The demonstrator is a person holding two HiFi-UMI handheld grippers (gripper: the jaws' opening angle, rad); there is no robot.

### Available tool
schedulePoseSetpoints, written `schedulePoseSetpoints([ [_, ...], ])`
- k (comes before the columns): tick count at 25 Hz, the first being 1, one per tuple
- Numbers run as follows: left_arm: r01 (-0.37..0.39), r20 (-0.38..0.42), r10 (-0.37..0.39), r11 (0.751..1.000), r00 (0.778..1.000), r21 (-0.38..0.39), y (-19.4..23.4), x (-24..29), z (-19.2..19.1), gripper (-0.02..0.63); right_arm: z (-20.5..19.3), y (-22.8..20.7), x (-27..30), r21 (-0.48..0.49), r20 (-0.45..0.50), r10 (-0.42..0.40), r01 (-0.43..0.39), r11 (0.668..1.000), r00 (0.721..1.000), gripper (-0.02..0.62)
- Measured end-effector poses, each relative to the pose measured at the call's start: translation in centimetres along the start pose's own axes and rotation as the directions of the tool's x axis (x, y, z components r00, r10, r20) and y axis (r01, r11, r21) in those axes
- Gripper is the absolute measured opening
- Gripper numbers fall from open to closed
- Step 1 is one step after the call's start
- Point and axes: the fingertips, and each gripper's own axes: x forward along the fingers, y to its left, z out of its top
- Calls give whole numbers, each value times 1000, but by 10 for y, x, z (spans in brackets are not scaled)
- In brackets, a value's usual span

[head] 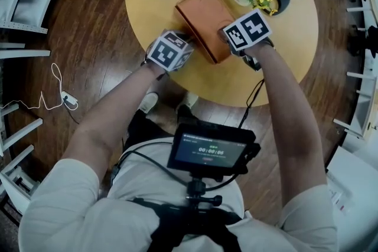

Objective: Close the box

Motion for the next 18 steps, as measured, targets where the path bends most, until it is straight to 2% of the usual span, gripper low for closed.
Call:
schedulePoseSetpoints([
  [6, -4, 8, 5, 998, 1000, -57, -1, 4, 9, 63, -1, 0, -5, -2, -15, 6, -6, 1000, 1000, 3],
  [18, 21, -8, -22, 999, 1000, -24, -4, 4, 10, 63, -1, 1, -7, 3, -17, 10, -10, 1000, 1000, 3],
])
